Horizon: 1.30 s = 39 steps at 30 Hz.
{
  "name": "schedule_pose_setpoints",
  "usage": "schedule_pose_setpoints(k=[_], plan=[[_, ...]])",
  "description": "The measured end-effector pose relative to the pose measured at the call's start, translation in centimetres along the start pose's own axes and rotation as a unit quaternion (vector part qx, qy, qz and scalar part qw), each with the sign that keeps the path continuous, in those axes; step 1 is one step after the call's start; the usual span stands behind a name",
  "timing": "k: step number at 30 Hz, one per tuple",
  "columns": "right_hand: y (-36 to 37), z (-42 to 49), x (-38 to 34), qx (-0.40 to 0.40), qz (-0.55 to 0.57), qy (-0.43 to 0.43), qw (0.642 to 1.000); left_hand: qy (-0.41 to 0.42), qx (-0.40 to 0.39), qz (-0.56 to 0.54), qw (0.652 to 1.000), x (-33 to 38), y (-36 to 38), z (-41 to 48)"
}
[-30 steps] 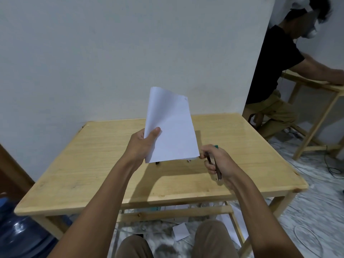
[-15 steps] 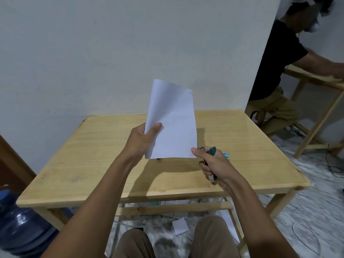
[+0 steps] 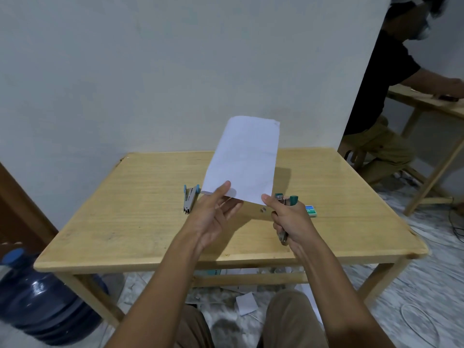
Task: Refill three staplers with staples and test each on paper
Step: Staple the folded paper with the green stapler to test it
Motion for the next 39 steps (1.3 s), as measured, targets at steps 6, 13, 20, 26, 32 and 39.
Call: schedule_pose_setpoints(k=[6,13,20,26,32,39], plan=[[1.4,-0.4,0.2,-0.026,-0.020,-0.009,0.999,0.035,0.055,0.096,0.993,-1.0,0.8,0.4],[2.5,-0.8,0.6,-0.154,0.084,0.035,0.984,0.063,0.067,0.131,0.987,-0.1,0.5,0.7],[4.1,-1.8,0.5,-0.213,0.064,0.049,0.974,0.086,0.042,0.184,0.978,-0.2,1.4,0.2],[4.4,-1.8,0.6,-0.232,0.090,0.032,0.968,0.107,0.035,0.224,0.968,0.4,1.8,-0.2],[4.4,-1.8,1.2,-0.265,0.110,0.035,0.957,0.142,0.042,0.278,0.949,0.9,1.6,-0.5],[4.5,-1.9,1.4,-0.276,0.138,0.046,0.950,0.165,0.038,0.330,0.929,1.3,1.6,-0.8]])
Point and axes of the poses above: each hand's wrist, its own z-axis towards the middle knuckle, its own y-axis out of the palm, x = y × z, the point moved 8 cm from there along z, towards the middle knuckle, and after that the axes turned 5 degrees about -x, right-handed, at the moved point
